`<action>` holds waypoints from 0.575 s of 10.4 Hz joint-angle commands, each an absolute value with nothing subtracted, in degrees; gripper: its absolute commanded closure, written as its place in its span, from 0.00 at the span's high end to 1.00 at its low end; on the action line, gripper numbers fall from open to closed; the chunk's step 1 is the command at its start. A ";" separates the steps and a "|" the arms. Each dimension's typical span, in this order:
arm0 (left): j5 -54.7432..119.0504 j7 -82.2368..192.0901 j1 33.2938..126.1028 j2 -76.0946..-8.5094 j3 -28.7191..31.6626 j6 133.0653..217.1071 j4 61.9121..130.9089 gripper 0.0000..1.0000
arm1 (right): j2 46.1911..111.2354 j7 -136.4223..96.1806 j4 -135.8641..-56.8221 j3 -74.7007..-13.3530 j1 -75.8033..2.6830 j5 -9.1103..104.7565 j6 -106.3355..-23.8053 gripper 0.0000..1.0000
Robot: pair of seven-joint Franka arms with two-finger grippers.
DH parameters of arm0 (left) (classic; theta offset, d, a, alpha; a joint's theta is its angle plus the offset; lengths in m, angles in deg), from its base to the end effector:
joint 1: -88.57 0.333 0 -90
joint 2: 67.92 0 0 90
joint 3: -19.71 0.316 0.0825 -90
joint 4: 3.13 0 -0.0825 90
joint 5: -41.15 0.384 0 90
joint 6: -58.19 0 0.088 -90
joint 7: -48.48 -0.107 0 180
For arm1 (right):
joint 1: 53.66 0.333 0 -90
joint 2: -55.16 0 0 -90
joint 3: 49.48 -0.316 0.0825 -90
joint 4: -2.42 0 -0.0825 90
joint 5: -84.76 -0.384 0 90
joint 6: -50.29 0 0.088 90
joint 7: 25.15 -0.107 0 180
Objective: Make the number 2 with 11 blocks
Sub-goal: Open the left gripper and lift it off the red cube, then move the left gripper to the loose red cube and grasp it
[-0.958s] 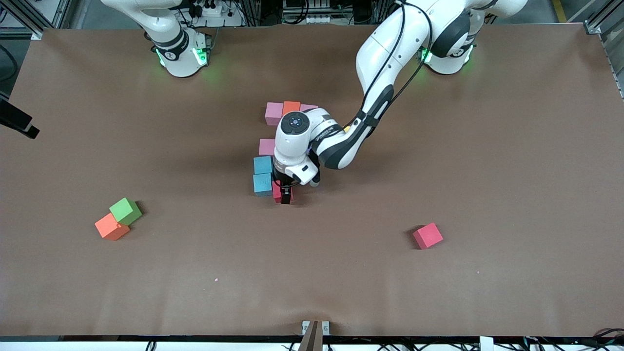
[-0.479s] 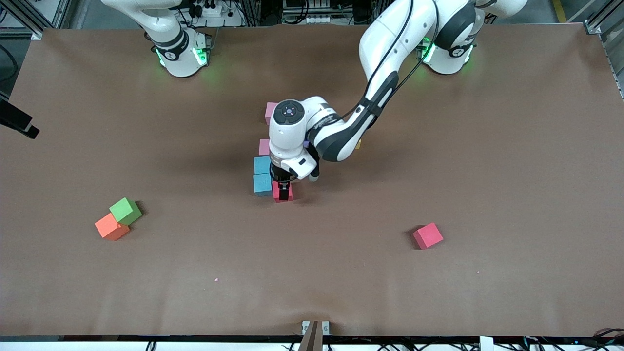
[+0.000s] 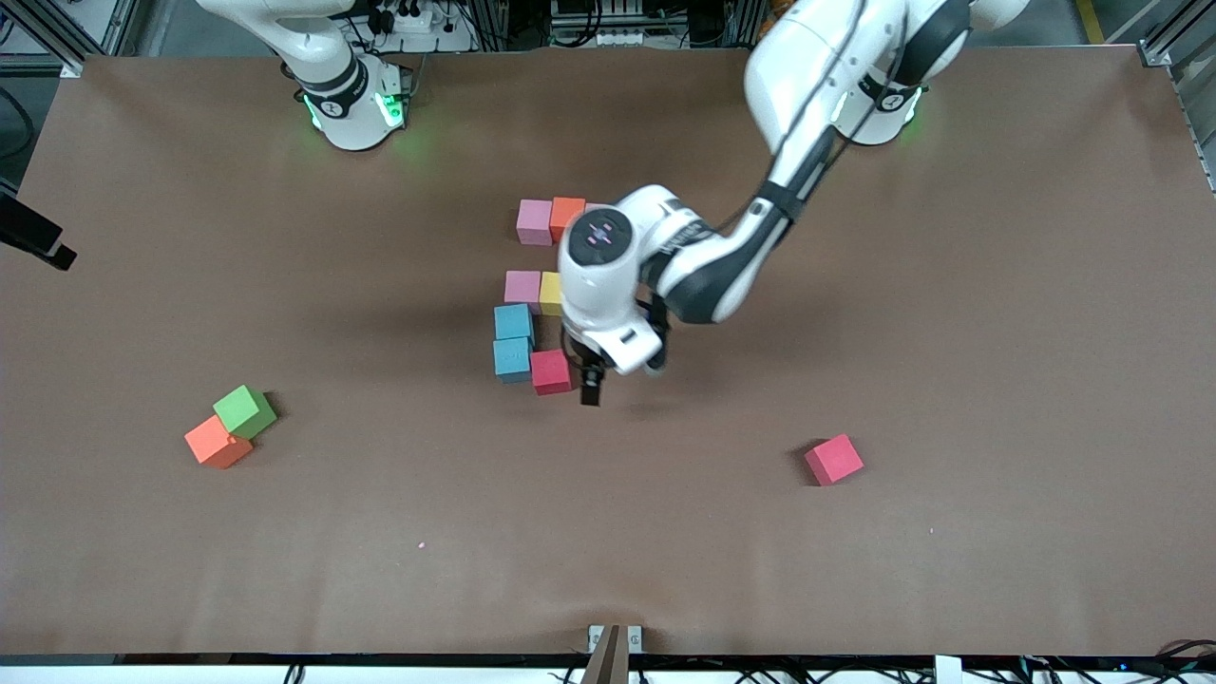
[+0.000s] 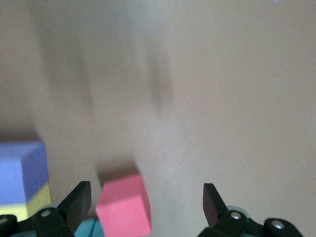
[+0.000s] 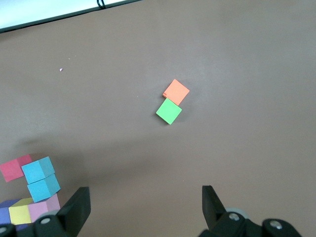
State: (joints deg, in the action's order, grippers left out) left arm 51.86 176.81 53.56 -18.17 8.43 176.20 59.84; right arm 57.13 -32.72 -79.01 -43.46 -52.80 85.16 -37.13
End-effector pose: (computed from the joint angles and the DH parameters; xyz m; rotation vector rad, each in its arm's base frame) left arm 0.5799 -0.5197 0.3107 2.2934 1.9895 0.0431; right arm 0.5583 -0.0499 0.6716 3.1112 -0.3476 0.1105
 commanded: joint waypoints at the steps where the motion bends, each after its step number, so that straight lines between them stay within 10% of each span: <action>1: 50.20 165.16 60.59 -20.90 6.09 172.19 62.35 1.00 | 57.10 -33.50 -78.01 -43.59 -52.87 86.08 -36.46 1.00; 6: 50.46 131.52 81.34 -28.79 -1.47 172.27 75.68 1.00 | 57.97 -33.68 -77.74 -43.76 -52.25 84.84 -40.50 1.00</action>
